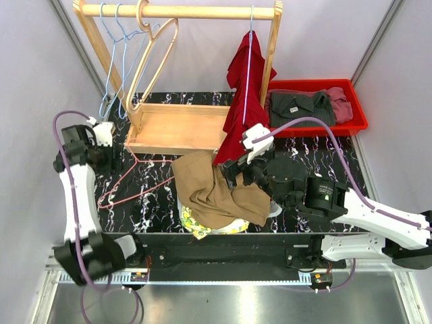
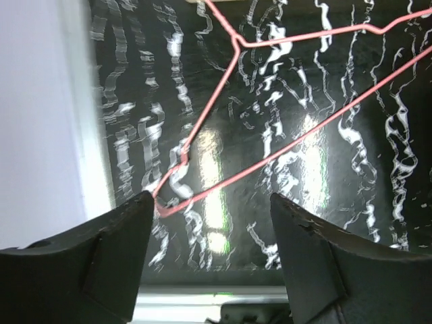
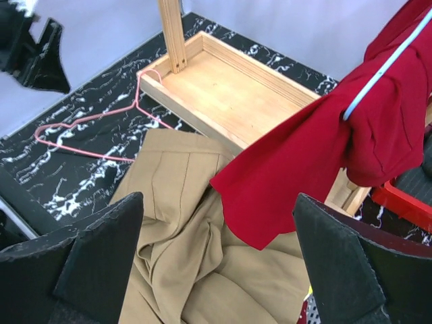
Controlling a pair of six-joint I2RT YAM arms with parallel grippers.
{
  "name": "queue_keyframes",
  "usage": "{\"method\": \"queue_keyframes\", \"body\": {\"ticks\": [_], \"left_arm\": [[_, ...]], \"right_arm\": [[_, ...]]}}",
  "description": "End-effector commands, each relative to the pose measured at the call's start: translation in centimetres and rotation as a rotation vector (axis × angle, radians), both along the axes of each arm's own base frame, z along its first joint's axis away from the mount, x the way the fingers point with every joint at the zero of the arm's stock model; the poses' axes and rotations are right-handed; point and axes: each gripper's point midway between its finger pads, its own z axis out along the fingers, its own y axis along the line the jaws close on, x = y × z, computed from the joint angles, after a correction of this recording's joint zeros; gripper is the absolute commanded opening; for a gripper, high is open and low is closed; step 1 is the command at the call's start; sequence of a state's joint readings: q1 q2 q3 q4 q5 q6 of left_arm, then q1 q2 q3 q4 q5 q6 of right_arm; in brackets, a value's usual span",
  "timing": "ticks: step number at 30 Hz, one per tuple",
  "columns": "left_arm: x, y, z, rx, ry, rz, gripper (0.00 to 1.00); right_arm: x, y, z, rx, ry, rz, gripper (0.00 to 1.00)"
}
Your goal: Remove the skirt from the hanger
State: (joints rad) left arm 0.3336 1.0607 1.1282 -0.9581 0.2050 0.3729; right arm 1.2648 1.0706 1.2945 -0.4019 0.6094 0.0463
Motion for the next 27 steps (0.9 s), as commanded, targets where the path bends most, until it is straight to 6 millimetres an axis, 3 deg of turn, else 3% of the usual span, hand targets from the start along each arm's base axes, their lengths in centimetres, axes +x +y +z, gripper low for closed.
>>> {"method": "queue_keyframes", "body": {"ticks": [1,11,20,27], "left_arm": [[3.7,-1.4,-1.6,-0.146,-0.049,-0.191,0.72],[6.6,-0.7,-4.9,-0.217,-0.027,-0.352,0.69],[5.0,3.3,-9.0,-0.296,0.045,-0.334,0.59],[3.2,3.5,-12.4,-0.297,0.121,-0.344,0.61]], "right_arm": [[0.2,-0.6,1.4,0.060,-0.038,-0.030,1.00],[0.2,-1.3,0.1,0.060,-0.041,-0.047,1.00],[0.3,-1.7,-0.6,0.062,-0.042,-0.056,1.00],[0.3,-1.4,-0.5,0.063,-0.045,-0.050,1.00]]}}
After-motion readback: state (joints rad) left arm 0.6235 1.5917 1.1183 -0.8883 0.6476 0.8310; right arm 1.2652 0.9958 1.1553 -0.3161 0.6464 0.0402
